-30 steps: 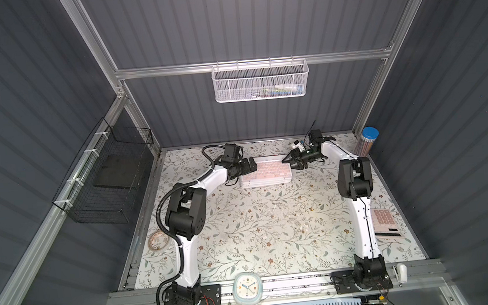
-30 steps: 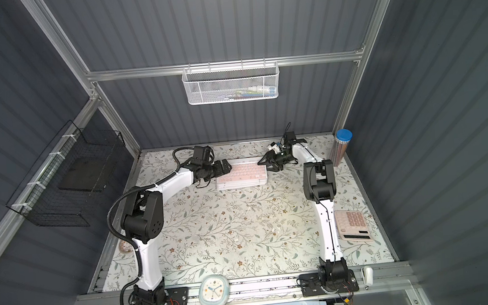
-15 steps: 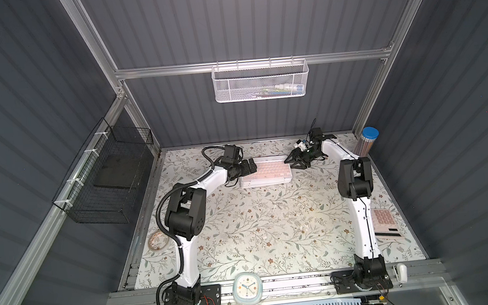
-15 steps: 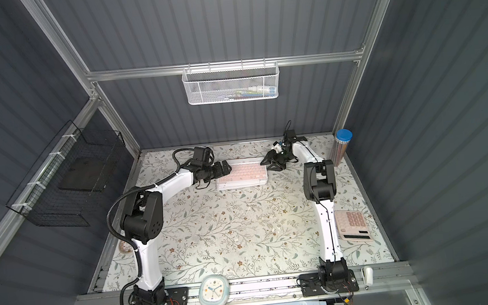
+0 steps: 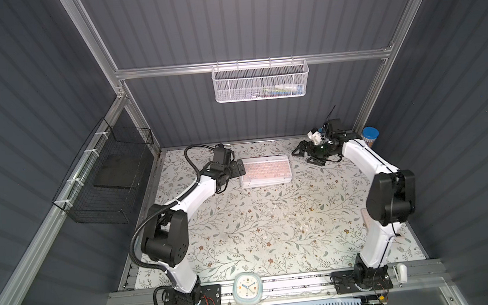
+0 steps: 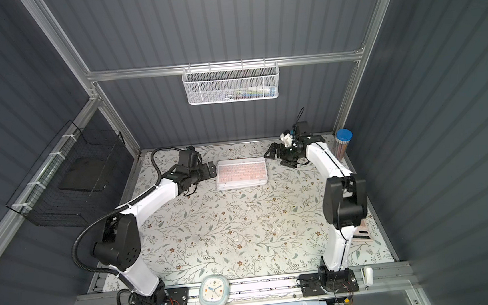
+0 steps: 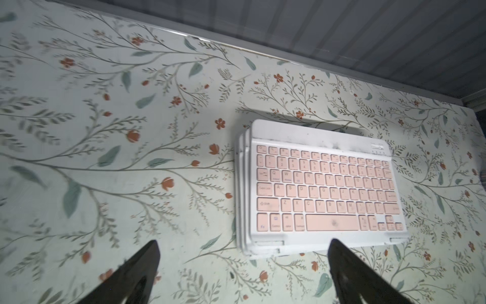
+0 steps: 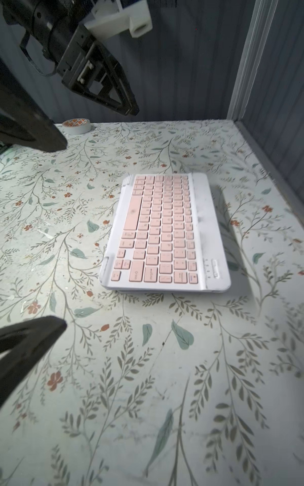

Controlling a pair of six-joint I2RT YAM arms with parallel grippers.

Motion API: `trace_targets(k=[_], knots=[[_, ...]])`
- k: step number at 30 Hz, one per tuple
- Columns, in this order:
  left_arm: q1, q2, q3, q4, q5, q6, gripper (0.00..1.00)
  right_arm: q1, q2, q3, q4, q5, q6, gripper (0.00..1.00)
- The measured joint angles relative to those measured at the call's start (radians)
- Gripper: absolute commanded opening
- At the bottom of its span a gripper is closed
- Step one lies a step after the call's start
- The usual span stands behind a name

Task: Stack the numeric keypads
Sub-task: Reset both arms

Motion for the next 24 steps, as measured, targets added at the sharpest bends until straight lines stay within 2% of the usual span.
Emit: trace_targets(k=[5,10,13,20,24], knots=[[0.0,-0.17,-0.177,0.054,-0.145,0.053,1.0,0.042,-0.219,-0.199,0.042,0.081,0.016,0.99],[0.0,-0.337,-0.354,0.156,-0.316,0.134,1.0,0.089,-0.325,-0.351,0.04,0.147,0.02,0.99],[0.0,-0.392,-0.435,0.238,-0.433,0.199,1.0,0.094,-0.383,-0.417,0.033,0.183,0.019,0.99],[0.007,-0.367,-0.565,0.443,-0.652,0.367,1.0,0.093,-0.462,-0.46,0.047,0.27,0.017,0.99],[0.066,-0.307,-0.655,0.617,-0.674,0.429,1.0,0.093,-0.499,-0.506,0.098,0.308,0.016,0.99]])
